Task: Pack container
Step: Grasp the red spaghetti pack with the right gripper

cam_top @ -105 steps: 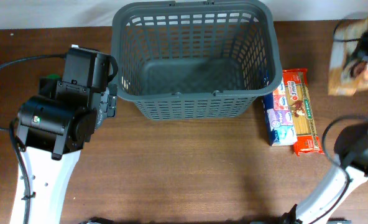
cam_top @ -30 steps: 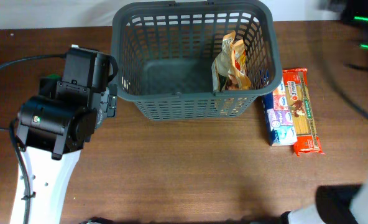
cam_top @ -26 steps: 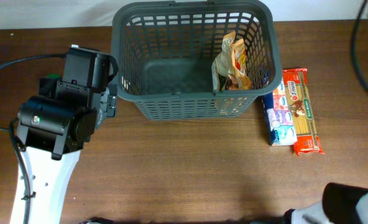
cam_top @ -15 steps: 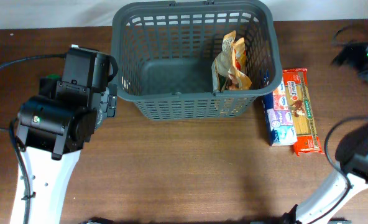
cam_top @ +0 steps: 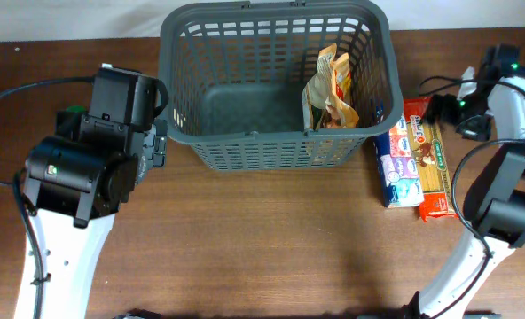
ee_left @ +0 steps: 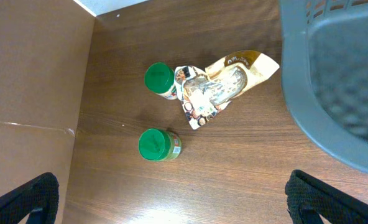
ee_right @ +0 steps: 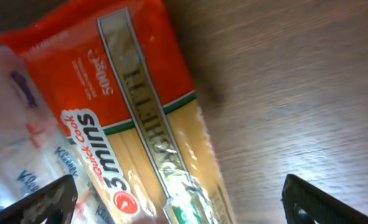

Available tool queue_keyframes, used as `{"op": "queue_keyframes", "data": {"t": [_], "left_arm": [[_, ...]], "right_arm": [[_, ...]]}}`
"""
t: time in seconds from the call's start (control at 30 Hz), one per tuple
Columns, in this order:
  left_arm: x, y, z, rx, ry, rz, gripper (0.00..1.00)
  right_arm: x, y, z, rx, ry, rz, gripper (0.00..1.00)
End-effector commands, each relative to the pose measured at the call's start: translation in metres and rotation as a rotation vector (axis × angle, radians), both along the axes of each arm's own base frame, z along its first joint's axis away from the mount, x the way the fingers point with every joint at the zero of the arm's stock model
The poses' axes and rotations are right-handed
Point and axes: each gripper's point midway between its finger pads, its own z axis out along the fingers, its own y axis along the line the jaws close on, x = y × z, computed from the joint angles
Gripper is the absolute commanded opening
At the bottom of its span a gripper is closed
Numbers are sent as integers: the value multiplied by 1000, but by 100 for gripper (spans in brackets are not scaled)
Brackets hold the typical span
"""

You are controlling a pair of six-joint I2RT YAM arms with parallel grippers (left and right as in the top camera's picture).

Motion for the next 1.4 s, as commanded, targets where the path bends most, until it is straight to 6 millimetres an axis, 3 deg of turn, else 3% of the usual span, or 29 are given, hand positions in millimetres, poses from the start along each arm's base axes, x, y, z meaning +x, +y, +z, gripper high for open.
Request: {"op": "queue_keyframes", "data": {"t": [0.0, 0.27, 0.47, 0.57, 0.6, 0.67, 0.77, 0.83, 0.93, 1.0, 1.07, 1.1, 1.17, 1.23, 1.3, 1.37], "left_arm": [[0, 5, 3, 16, -9, 17, 99], [1, 5, 2, 16, -8, 17, 99], [1, 5, 2, 16, -8, 17, 99], [1, 5, 2, 16, -8, 17, 99], [0, 5, 3, 16, -9, 17, 99], [0, 5, 3, 16, -9, 17, 99], [0, 5, 3, 16, -9, 17, 99], [0, 5, 3, 16, -9, 17, 99], [1, 5, 2, 16, -8, 17, 99], [1, 5, 2, 16, -8, 17, 99], [1, 5, 2, 16, -8, 17, 99], [1, 5, 2, 16, -8, 17, 99], [1, 5, 2, 16, -8, 17, 99], [1, 5, 2, 16, -8, 17, 99], [1, 5, 2, 16, -8, 17, 99], [1, 5, 2, 16, -8, 17, 99]], "right_arm": [[-5, 15, -10, -6, 23, 47, 96], [-19, 50, -37, 7, 83, 123, 96], [-30, 43, -51, -55, 121, 120, 93], [-38, 34, -58, -85, 144, 107, 68], [-41, 33, -61, -82, 149, 87, 35], [-44, 28, -63, -74, 154, 19, 4], [-43, 24, -58, -49, 140, -85, 4], [-38, 19, -43, -35, 104, -109, 4], [-22, 7, 4, -45, -6, -132, 4], [-8, 0, 52, -60, -121, -141, 4], [4, -1, 111, -81, -259, -137, 4], [11, 2, 171, -101, -403, -125, 4], [11, 14, 239, -126, -562, -98, 4], [5, 28, 293, -159, -685, -56, 4], [-6, 57, 348, -195, -819, 58, 4], [-18, 96, 389, -196, -932, 239, 4]]}}
